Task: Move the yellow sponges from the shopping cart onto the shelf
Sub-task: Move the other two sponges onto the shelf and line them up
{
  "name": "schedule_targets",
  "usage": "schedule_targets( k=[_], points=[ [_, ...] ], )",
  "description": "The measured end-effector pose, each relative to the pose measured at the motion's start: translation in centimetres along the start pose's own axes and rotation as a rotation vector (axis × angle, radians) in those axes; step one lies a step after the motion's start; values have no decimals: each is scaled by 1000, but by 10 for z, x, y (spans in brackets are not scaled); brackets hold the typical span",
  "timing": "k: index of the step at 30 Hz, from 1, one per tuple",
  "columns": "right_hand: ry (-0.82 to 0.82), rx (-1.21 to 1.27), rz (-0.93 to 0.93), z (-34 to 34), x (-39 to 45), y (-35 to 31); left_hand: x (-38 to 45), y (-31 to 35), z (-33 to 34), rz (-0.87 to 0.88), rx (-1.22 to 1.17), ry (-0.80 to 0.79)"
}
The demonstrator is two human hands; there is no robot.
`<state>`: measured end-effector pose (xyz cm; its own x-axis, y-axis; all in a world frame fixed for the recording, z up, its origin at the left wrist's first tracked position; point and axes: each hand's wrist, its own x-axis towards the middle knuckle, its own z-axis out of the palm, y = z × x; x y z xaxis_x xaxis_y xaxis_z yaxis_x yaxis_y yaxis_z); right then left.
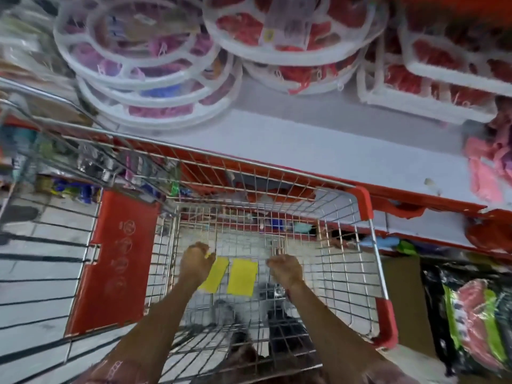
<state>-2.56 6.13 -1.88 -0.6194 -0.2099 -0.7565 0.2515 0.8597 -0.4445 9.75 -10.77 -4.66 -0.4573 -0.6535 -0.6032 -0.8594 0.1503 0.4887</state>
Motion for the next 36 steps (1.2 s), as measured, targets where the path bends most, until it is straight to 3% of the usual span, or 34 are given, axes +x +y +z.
schedule_targets(
  k=[3, 9, 14, 18, 26, 32, 36],
  points=[
    [-38, -12, 96, 17, 20, 24, 9, -26, 16, -127, 91, -70],
    [-113, -119, 175, 61, 47, 43, 35, -50, 43, -295, -32, -95],
    [-32, -98, 187, 85, 60, 49, 48, -50, 68, -364, 12, -163],
    [2, -61, 210, 88, 62, 45, 39, -48, 82, -476, -19, -113],
    [62, 142, 231, 66, 50, 37, 13, -37, 74, -490, -202, -62],
    [0, 160, 65, 25, 30, 27, 3, -1, 45, -356, -265, -139],
    [-6, 297, -12, -10, 14, 17, 0, 30, 22, -279, -385, -142]
  ],
)
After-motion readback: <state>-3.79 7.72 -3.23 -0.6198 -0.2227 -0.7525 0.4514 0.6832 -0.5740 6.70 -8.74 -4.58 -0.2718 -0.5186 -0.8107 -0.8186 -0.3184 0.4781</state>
